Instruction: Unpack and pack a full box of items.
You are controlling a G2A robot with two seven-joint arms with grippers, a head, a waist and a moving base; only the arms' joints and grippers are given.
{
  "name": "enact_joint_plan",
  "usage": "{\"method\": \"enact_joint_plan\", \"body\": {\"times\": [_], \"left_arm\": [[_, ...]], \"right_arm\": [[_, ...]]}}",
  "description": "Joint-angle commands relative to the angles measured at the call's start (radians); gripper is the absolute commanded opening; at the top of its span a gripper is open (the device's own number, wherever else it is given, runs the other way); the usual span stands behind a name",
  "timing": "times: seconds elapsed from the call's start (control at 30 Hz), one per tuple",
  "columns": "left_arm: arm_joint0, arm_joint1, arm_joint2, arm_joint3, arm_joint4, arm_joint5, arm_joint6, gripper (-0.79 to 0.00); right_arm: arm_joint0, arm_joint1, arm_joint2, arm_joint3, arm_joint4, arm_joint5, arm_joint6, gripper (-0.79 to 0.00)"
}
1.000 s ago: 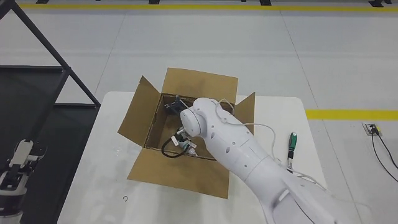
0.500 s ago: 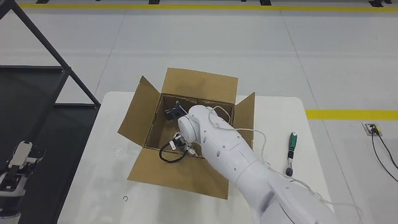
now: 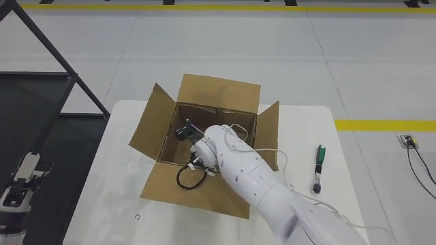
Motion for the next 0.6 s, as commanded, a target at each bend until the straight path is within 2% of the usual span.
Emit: {"method": "enact_joint_plan", "body": {"times": [0.0, 0.23, 0.37, 0.43, 0.57], "left_arm": [[0.002, 0.000, -0.002, 0.002, 0.001, 0.000, 0.003, 0.000], [0.008, 0.000, -0.005, 0.003, 0.001, 0.004, 0.011, 0.000], [0.010, 0.000, -0.003, 0.000, 0.002, 0.006, 0.014, 0.000], [0.010, 0.000, 0.000, -0.001, 0.004, 0.007, 0.014, 0.000], [0.010, 0.000, 0.004, -0.005, 0.007, 0.008, 0.015, 0.000]], "right_arm": [[-0.004, -0.004, -0.001, 0.010, -0.007, -0.009, -0.006, 0.000], [-0.011, -0.024, -0.001, 0.057, -0.015, -0.045, -0.014, 0.000], [-0.020, -0.033, 0.002, 0.087, -0.018, -0.054, -0.046, -0.120], [-0.024, -0.038, 0.003, 0.097, -0.022, -0.058, -0.062, -0.123], [-0.027, -0.045, 0.007, 0.116, -0.026, -0.052, -0.083, -0.219]]}}
